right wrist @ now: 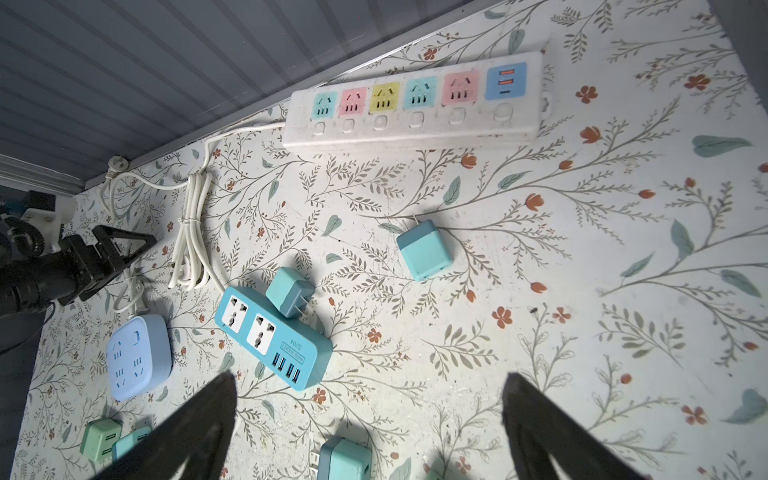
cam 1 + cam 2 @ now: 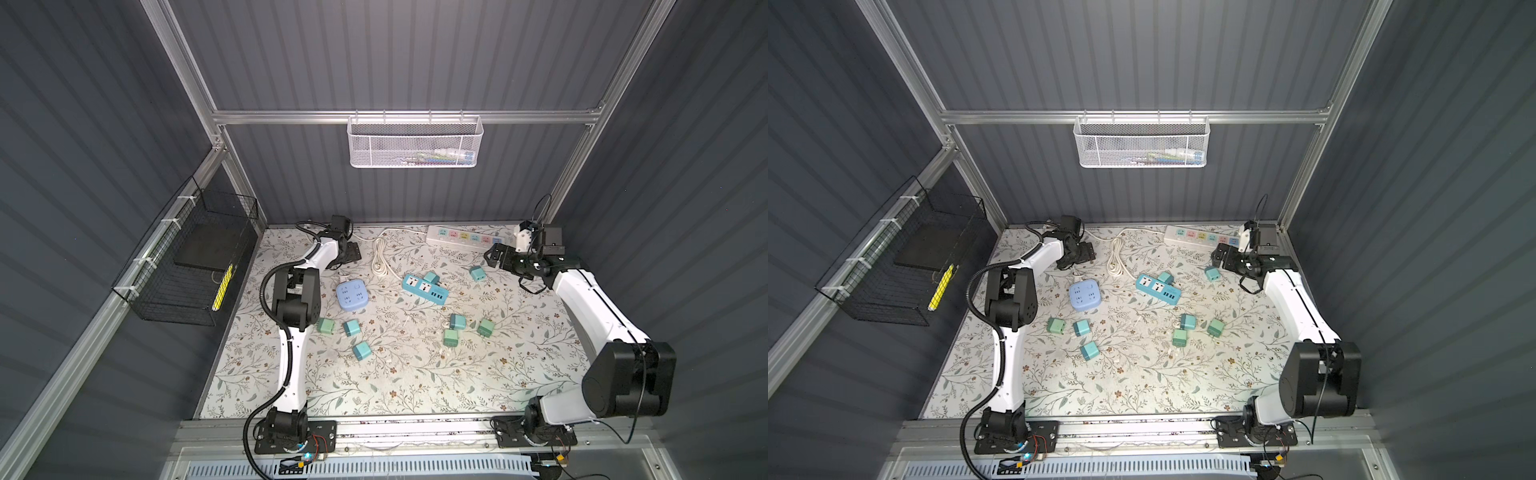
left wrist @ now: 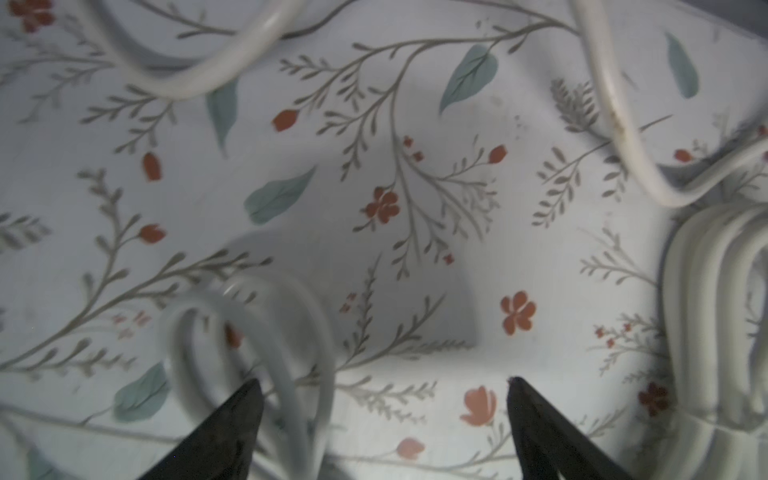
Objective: Insert the plug
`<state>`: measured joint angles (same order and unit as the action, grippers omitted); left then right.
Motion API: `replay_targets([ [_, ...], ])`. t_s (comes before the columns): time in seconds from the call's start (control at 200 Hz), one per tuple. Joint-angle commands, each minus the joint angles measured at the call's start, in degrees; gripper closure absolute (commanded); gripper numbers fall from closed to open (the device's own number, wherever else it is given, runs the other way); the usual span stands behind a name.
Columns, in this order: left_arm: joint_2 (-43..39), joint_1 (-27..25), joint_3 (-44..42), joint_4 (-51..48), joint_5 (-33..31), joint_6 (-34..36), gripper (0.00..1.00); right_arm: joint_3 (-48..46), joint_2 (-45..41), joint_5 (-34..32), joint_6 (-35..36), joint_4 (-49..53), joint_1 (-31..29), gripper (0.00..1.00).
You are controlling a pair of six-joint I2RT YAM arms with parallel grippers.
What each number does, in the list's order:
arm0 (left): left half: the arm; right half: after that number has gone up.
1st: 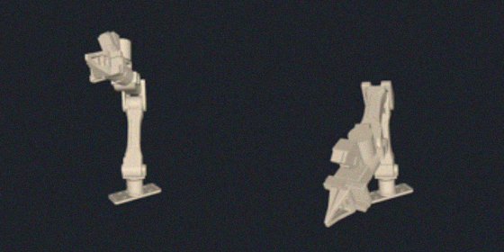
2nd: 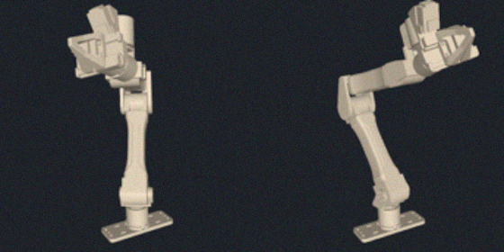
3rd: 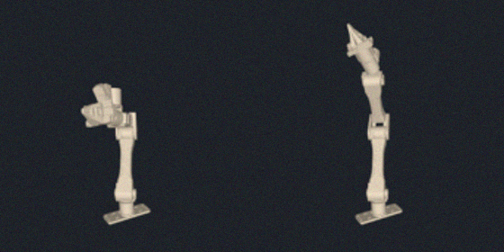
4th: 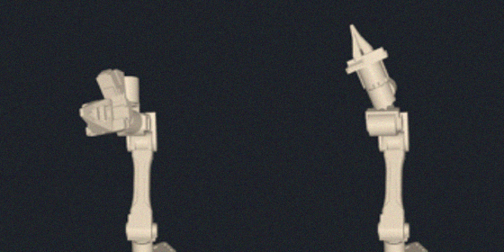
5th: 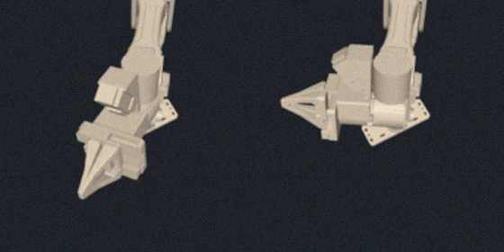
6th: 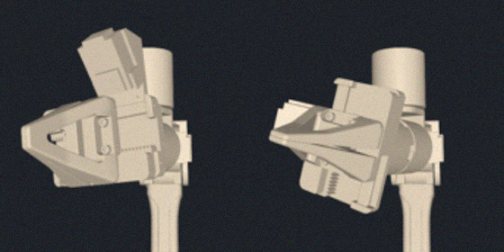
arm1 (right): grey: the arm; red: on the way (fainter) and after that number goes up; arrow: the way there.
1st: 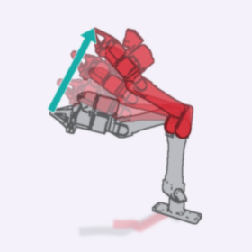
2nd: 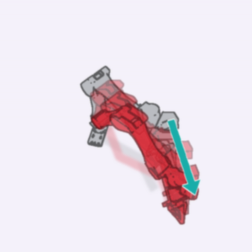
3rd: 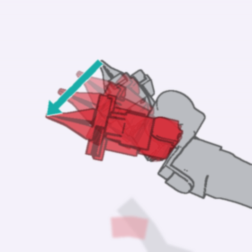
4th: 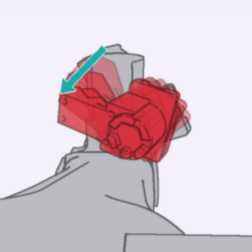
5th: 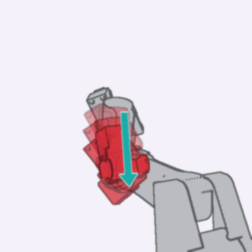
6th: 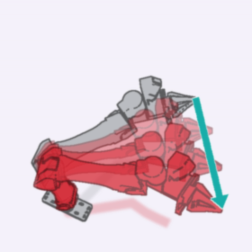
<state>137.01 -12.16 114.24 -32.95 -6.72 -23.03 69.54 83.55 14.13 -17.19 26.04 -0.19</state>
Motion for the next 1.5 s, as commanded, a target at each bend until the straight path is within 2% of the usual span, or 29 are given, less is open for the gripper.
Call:
replay_targets([
  [0.0, 0.63, -0.66, 1.71, 1.33, 7.72, 2.51, 0.12, -0.71, -1.17, -1.39, 1.26, 1.86, -0.27, 0.01],
  [0.195, 0.83, -3.13, 1.6, 4.62, 15.1, 3.46, 0.16, -0.59, -1.63, -1.92, 1.11, 2.0, -0.55, 0.01],
  [0.31, -1.8, -5.08, -0.79, 8.42, 18.21, 4.5, 0.17, -0.45, -1.6, -2.19, 1.19, 2.22, -0.75, 0.01],
  [0.465, -5.52, -5.2, -5.48, 15.52, 25.1, 3.89, 0.17, 0.16, -1.7, -2.48, 1.46, 2.86, -1.21, 0.01],
  [0.575, -6.92, -5.33, -7.06, 18.94, 32.23, 3.31, 0.17, 0.21, -1.85, -2.86, 1.54, 2.94, -1.45, 0.01],
  [0.645, -7.57, -5.48, -7.14, 19.02, 33.37, 2.94, 0.15, 0.24, -1.98, -2.88, 1.5, 2.97, -1.63, 0.01],
  [0.79, -10.95, -5.5, -6.02, 11.79, 27.33, 6.25, 0.09, 0.63, -2.37, -3.12, 1.89, 3.51, -2.19, 0.01],
  [0.875, -14.89, -5.51, -6.88, 7.08, 21.45, 7.14, 0.06, 0.68, -2.64, -3.76, 2.16, 3.66, -2.96, 0.01],
  [1.001, -24.07, -6.47, -16.4, 4.72, 13.45, 5.33, 0.04, 1.01, -1.95, -4.54, 2.16, 3.58, -5.07, 0.01],
  [1.121, -31.19, -11.79, -26.92, 2.08, -0.26, 5.88, 0.01, 1.3, -0.71, -5.72, 2.59, 3.51, -7.7, 0.01],
  [1.211, -32.52, -17.08, -31.45, 1.02, -6.98, 6.71, 0.0, 1.94, 0.91, -5.87, 2.4, 3.01, -8.9, 0.01],
  [1.496, -32.82, -22.99, -39.19, -2.15, -17.7, 7.74, 0.0, 5.61, 4.02, -6.47, 2.83, 4.04, -11.66, 0.01],
])
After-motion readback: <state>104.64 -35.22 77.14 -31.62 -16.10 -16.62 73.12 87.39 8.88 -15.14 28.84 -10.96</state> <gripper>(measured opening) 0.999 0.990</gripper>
